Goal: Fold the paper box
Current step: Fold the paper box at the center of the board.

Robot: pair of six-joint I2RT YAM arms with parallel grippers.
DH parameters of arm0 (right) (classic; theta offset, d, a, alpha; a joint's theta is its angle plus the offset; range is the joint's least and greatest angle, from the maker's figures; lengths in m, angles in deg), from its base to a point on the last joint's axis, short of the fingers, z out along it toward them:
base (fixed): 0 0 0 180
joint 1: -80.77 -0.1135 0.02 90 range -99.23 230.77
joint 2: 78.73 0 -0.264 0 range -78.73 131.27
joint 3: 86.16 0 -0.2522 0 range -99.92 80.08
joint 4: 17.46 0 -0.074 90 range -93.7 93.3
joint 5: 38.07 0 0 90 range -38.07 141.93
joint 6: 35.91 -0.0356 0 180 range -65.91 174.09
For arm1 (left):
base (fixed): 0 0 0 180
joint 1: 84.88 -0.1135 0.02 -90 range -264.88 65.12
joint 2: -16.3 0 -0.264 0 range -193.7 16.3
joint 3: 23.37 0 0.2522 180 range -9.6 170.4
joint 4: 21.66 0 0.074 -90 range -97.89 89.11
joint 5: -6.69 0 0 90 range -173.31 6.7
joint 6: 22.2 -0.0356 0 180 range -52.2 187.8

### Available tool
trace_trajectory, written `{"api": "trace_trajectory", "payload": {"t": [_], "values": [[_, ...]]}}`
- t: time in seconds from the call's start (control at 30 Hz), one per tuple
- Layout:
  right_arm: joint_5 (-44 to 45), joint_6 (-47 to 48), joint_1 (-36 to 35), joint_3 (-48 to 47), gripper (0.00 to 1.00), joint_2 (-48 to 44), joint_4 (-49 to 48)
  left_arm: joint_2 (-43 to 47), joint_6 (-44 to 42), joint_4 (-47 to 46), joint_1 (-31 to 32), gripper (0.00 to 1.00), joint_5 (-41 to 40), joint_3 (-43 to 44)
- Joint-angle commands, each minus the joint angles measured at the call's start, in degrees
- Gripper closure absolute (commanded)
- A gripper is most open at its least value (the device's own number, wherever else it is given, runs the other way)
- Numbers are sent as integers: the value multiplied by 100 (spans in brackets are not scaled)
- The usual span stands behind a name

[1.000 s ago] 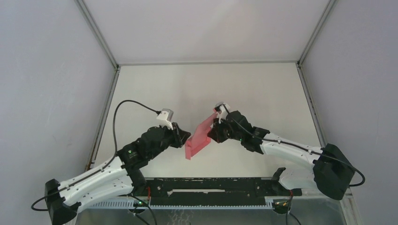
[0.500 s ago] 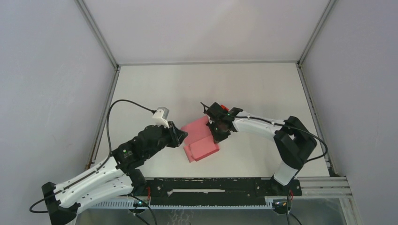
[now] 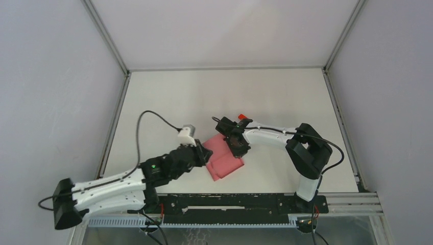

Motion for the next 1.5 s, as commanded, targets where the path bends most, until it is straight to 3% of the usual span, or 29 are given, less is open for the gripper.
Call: {"api": "trace_trajectory", "payload": {"t": [0.0, 0.53, 0.97, 1.1, 1.3, 1.47], "values": [[772, -321, -113, 2, 88, 84, -52, -1141, 108, -493, 602, 78, -514, 564], [1099, -455, -74, 561, 83, -193, -788, -3623, 77, -571, 1418, 85, -1032, 1699], [1019, -403, 55, 916, 81, -470, -1193, -3940, 878, -677, 1571, 100, -1931, 1058], [881, -397, 151, 1072, 81, -578, -1314, -3839, 1000, -1322, 1575, 100, -2029, 600], [789, -402, 158, 1088, 81, -644, -1348, -4367, 835, -1437, 1514, 100, -1916, 930], [898, -388, 127, 1088, 80, -679, -1305, -4296, 724, -1540, 1429, 100, -1933, 936]]}}
